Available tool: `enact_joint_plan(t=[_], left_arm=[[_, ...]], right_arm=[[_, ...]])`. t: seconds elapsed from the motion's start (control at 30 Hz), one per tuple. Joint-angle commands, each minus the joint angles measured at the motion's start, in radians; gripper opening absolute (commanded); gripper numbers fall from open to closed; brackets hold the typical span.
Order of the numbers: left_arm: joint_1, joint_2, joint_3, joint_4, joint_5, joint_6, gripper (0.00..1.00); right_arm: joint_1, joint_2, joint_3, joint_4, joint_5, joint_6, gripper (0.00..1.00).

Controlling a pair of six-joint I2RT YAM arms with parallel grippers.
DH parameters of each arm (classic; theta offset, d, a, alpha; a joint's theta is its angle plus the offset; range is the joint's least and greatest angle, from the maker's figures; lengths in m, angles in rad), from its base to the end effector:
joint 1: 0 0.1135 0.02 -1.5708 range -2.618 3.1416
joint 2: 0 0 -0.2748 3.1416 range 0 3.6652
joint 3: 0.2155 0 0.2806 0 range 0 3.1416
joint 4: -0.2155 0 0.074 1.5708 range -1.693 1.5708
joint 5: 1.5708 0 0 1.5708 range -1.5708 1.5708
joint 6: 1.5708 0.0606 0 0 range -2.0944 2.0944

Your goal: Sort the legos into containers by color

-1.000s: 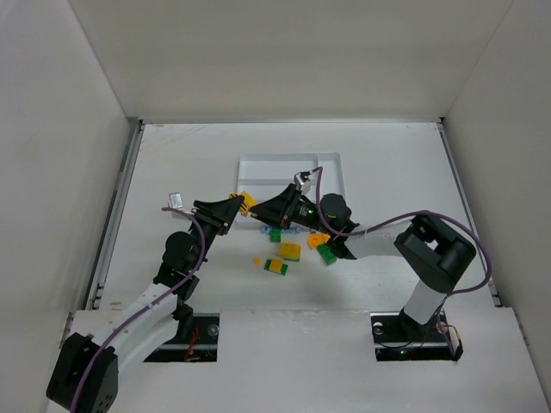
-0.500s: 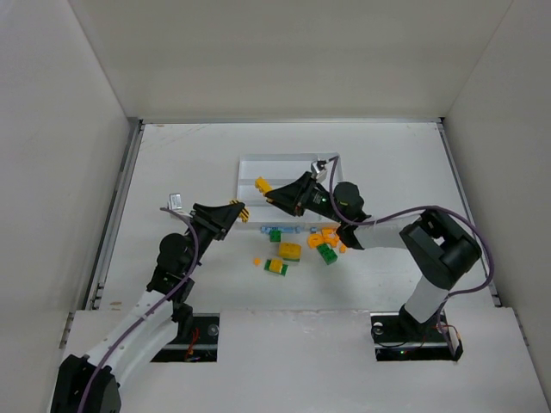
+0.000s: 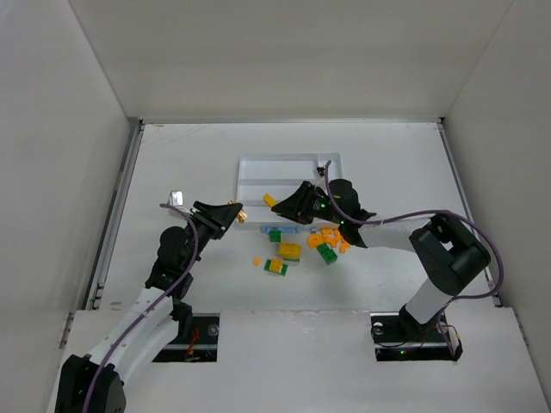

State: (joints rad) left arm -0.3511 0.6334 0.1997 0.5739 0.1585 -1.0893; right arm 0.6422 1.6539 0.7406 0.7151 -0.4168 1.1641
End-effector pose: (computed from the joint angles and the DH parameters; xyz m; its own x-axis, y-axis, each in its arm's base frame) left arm 0.1892 -0.0795 0.2341 -0.3703 -0.7964 -0.4781 0.3415 0.3619 -0.8674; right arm 0.2934 0.2501 0.1816 -0.8573 0.4075 -0.3146 -0.1976 0.3039 0.9320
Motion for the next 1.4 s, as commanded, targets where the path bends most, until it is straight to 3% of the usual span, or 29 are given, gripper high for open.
enact_joint_plan(t=[0.0,0.1,0.23,0.53,0.97,1.17,1.37], left_arm=[[0.001,0.046,0.056,-0.017,-0.028,0.058,0.18],[-0.004,0.087,0.084,-0.055,-0.053,0.098,0.18],[-0.009,0.135,0.124,-0.109,-0.092,0.15,0.2],[-0.042,0.239,0.193,-0.141,-0.151,0.207,0.2],[-0.09,0.374,0.265,-0.172,-0.227,0.258,0.21],[-0.114,0.44,0.297,-0.17,-0.267,0.272,0.21],[-0.13,0.502,0.328,-0.169,-0.3,0.276,0.21]], right_arm=[[-0.011,-0.048,0.092,-0.334,0.09,-0.266,0.23],[-0.006,-0.04,0.193,-0.567,0.214,-0.444,0.23],[-0.006,-0.031,0.281,-0.727,0.338,-0.563,0.23],[0.035,0.064,0.439,-0.861,0.288,-0.665,0.24],[0.086,0.201,0.597,-0.918,0.257,-0.712,0.26],[0.089,0.242,0.645,-0.918,0.266,-0.718,0.33],[0.087,0.225,0.628,-0.887,0.291,-0.718,0.58]])
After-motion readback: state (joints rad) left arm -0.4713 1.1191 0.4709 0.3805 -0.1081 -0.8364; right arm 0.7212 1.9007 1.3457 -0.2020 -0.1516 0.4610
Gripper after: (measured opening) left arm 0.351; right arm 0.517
